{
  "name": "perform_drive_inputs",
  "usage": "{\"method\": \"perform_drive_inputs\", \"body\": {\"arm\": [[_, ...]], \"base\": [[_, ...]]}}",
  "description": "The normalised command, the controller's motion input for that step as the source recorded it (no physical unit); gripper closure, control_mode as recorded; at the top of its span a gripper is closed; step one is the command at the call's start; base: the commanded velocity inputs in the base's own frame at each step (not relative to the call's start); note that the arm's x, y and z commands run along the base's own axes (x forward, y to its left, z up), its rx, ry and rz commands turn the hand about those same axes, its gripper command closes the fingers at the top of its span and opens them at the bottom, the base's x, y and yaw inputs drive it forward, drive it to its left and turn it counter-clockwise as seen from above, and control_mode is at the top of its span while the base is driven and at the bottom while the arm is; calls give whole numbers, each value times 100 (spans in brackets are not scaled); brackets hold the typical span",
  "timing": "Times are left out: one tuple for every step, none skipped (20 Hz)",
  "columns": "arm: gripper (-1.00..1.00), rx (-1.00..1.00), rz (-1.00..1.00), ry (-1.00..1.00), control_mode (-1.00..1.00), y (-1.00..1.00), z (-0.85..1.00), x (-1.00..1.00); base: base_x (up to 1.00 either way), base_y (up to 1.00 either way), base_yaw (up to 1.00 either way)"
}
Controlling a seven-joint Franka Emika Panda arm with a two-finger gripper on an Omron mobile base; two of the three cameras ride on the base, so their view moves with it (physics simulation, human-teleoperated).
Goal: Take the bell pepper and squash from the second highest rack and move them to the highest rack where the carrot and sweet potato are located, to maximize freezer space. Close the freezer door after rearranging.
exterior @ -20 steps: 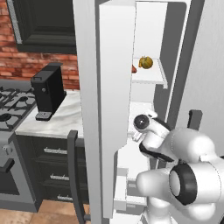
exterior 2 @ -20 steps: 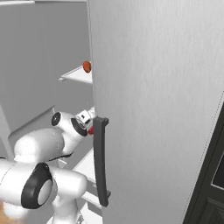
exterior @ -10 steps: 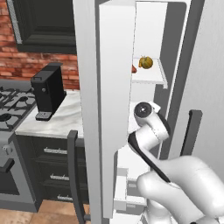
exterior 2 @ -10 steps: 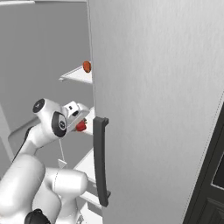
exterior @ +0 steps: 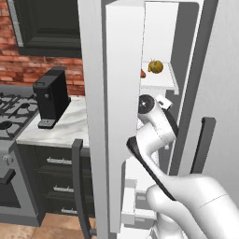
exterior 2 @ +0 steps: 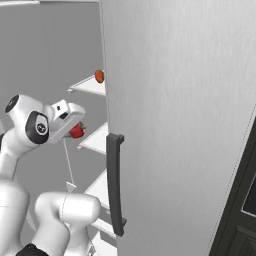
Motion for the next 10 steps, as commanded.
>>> {"method": "perform_drive_inputs", "body": {"arm": [[100, 0, -23, -25, -100, 9, 89, -5], [100, 0, -25, -18, -100, 11, 88, -2], [100, 0, -26, -10, -100, 11, 93, 0], [100, 0, -28, -4, -100, 8, 94, 0], [100, 0, -28, 0, -100, 7, 94, 0], [100, 0, -27, 0, -100, 5, 97, 0], [100, 0, -27, 0, -100, 0, 92, 0], [100, 0, -28, 0, -100, 0, 90, 2], [100, 0, -27, 0, -100, 0, 83, 5], [100, 0, -26, 0, -100, 0, 76, 11]], "base": [[0, 0, 0], [0, 0, 0], [0, 0, 0], [0, 0, 0], [0, 0, 0], [0, 0, 0], [0, 0, 0], [0, 0, 0], [0, 0, 0], [0, 0, 0]]}}
